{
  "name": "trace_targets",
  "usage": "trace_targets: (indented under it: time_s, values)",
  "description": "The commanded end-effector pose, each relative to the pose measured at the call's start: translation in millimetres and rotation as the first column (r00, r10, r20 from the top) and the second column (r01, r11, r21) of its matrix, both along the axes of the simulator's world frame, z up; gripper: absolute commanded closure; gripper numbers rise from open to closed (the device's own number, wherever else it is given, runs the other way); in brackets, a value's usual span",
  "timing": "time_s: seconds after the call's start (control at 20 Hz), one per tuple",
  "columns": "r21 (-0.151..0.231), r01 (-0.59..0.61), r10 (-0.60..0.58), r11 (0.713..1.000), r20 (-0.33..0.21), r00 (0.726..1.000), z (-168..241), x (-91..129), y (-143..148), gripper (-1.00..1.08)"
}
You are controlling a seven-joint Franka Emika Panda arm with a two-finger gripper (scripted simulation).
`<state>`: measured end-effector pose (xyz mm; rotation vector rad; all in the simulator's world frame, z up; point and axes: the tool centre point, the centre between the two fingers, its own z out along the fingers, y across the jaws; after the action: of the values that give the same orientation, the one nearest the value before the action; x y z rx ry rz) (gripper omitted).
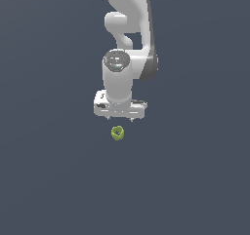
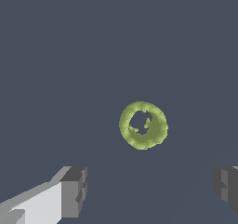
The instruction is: Pick up the object and move it to a goal position.
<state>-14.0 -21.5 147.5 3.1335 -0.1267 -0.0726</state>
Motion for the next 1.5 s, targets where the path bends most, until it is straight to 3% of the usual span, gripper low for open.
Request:
trace_targets:
  time_s: [0.0,1.0,1.45]
  values:
    - [0.000,0.000,0.000,1.000,0.000,1.000,0.0,0.0,0.0,-0.92]
    - [0.003,0.106,-0.106,0.994,-0.003,0.994,-0.8,0.9,-9.0,-0.92]
    - [0.001,0.271,-0.271,0.963,0.026,0.962,-30.6,9.3,-11.7,-0.92]
